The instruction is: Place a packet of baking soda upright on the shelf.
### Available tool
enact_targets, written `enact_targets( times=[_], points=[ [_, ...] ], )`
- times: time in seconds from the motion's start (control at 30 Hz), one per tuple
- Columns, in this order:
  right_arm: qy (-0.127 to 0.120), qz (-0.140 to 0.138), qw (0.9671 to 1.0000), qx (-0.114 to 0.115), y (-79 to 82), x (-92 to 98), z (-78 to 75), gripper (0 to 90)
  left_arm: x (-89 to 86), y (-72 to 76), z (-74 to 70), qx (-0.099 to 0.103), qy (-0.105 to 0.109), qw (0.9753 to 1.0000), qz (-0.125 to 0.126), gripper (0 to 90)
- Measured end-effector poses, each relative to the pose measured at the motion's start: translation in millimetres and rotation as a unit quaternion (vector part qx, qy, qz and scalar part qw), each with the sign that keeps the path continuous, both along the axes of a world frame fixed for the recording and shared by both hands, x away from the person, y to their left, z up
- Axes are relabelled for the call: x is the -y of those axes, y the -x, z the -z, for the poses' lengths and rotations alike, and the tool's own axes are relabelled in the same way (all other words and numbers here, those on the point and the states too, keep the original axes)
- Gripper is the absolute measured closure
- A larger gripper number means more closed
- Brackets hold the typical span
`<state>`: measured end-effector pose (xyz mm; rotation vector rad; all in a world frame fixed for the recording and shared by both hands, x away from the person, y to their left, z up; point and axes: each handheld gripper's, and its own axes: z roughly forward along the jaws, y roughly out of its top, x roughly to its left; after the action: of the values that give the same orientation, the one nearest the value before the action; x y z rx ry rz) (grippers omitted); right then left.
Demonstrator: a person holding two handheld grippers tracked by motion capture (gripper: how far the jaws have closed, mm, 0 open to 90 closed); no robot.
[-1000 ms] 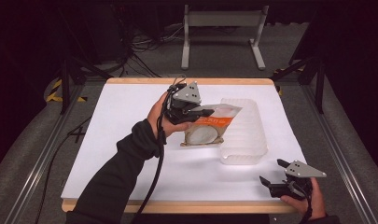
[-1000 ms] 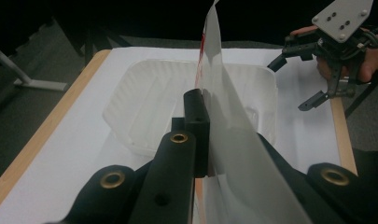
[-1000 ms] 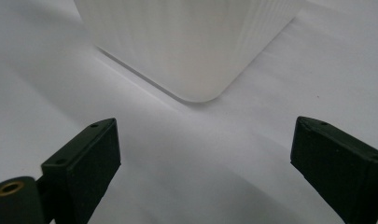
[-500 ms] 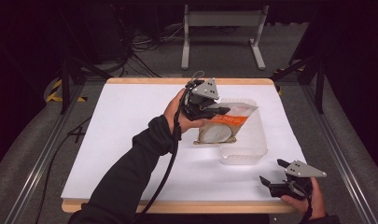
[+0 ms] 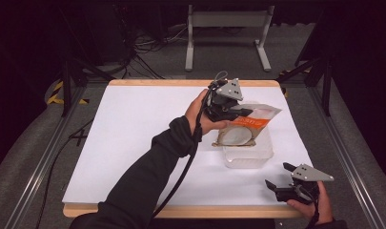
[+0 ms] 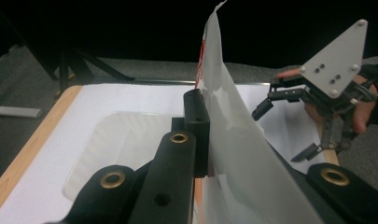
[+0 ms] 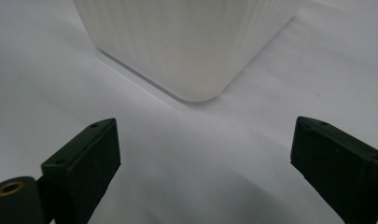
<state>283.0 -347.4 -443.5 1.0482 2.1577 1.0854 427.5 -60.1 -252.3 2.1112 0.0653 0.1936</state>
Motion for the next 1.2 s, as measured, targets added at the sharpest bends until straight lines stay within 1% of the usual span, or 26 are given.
enact_targets(
  times=[0.07, 0.1, 0.17, 0.2, 0.23, 0.3, 0.37, 0.4, 0.47, 0.53, 0.57, 0.6, 0.67, 0.77, 0.9, 0.93, 1.03, 1.1, 1.2],
  points=[
    [0.000, 0.000, 1.0000, 0.000, 0.0, 0.0, 0.1, 9.1, 7.0, -1.6, 3.2, -0.001, 0.001, 1.0000, 0.000, 89.8],
    [0.000, 0.000, 1.0000, 0.000, 0.0, 0.0, 0.1, 9.1, 7.0, -1.6, 3.2, -0.001, 0.001, 1.0000, 0.000, 89.8],
    [0.000, -0.001, 1.0000, 0.000, 0.0, 0.0, 0.1, 9.1, 14.8, -3.8, 7.6, -0.008, -0.001, 1.0000, 0.002, 89.8],
    [0.000, -0.001, 1.0000, 0.000, 0.1, 0.0, 0.1, 9.1, 20.4, -5.4, 11.2, -0.012, 0.002, 0.9999, 0.003, 89.8],
    [0.000, -0.001, 1.0000, 0.000, 0.1, 0.0, 0.1, 9.1, 20.4, -5.4, 11.2, -0.012, 0.002, 0.9999, 0.003, 89.8],
    [0.000, -0.001, 1.0000, 0.000, 0.2, 0.1, 0.1, 9.1, 26.7, -6.7, 15.7, -0.011, 0.001, 0.9999, 0.000, 89.8],
    [0.000, -0.002, 1.0000, 0.001, 0.2, 0.4, 0.2, 9.1, 30.8, -8.9, 19.0, -0.021, 0.005, 0.9998, 0.004, 89.8],
    [-0.001, -0.002, 1.0000, 0.000, 0.2, 0.4, 0.2, 9.1, 33.5, -9.0, 21.1, -0.018, 0.004, 0.9998, -0.001, 89.8],
    [-0.001, -0.003, 1.0000, 0.000, 0.3, 0.4, 0.2, 9.1, 36.9, -9.9, 24.0, -0.027, 0.009, 0.9996, 0.007, 89.8],
    [0.001, -0.002, 1.0000, 0.000, 0.2, 0.3, 0.2, 9.0, 40.7, -8.5, 27.5, -0.024, 0.007, 0.9997, 0.007, 89.8],
    [0.000, -0.002, 1.0000, 0.000, 0.3, 0.3, 0.2, 9.1, 41.9, -8.0, 29.6, -0.028, 0.010, 0.9995, 0.010, 89.8],
    [0.000, -0.003, 1.0000, 0.001, 0.4, 0.4, 0.2, 9.1, 42.4, -7.6, 31.2, -0.027, 0.008, 0.9995, 0.011, 89.8],
    [0.001, -0.003, 1.0000, 0.000, 0.3, 0.4, 0.3, 9.1, 42.7, -8.0, 35.3, -0.035, 0.011, 0.9992, 0.012, 89.8],
    [0.002, -0.003, 1.0000, -0.001, 0.1, -0.1, 0.4, 9.1, 41.6, -8.8, 42.3, -0.039, 0.018, 0.9990, 0.011, 89.8],
    [0.002, -0.003, 1.0000, -0.001, 0.0, -0.1, 0.4, 9.1, 37.8, -10.1, 52.8, -0.055, 0.034, 0.9978, 0.012, 89.8],
    [0.003, -0.003, 1.0000, -0.001, 0.0, -0.3, 0.4, 9.1, 36.6, -10.1, 55.2, -0.054, 0.035, 0.9978, 0.012, 89.8],
    [0.004, -0.003, 1.0000, -0.001, -0.1, -0.8, 0.6, 9.1, 34.3, -11.4, 58.6, -0.058, 0.035, 0.9976, 0.016, 89.8],
    [0.004, -0.004, 1.0000, -0.002, -0.1, -0.8, 0.7, 9.1, 30.5, -13.4, 62.3, -0.069, 0.042, 0.9966, 0.016, 89.8],
    [0.004, -0.003, 1.0000, -0.002, -0.2, -0.9, 0.7, 9.1, 26.8, -13.8, 65.8, -0.070, 0.037, 0.9967, 0.015, 89.8]
  ],
)
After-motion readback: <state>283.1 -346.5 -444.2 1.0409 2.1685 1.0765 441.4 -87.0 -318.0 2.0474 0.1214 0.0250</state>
